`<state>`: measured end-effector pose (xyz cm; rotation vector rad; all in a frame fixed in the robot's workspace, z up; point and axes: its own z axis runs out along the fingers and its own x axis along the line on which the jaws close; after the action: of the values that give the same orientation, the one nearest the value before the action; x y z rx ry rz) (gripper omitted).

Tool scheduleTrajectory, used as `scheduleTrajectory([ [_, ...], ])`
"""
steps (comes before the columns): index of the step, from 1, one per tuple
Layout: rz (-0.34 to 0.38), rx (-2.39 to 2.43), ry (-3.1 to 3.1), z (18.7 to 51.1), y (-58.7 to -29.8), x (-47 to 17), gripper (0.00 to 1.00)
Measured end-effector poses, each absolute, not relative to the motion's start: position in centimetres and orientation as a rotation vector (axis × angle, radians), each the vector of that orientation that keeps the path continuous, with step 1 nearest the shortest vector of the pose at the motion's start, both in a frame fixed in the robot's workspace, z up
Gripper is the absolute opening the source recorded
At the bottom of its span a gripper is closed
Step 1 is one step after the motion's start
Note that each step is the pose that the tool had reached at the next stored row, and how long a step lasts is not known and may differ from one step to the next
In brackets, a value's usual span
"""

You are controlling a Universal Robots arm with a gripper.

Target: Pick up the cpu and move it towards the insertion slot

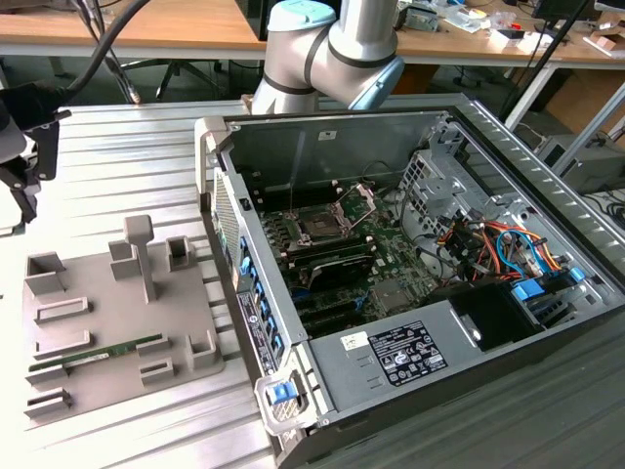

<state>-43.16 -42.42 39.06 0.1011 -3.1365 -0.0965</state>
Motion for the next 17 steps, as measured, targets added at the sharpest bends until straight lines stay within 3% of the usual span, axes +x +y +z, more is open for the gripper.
scheduleTrajectory([
  [17,-0.097,0.101,-3.137,40.2,-42.4,-43.2,0.55],
])
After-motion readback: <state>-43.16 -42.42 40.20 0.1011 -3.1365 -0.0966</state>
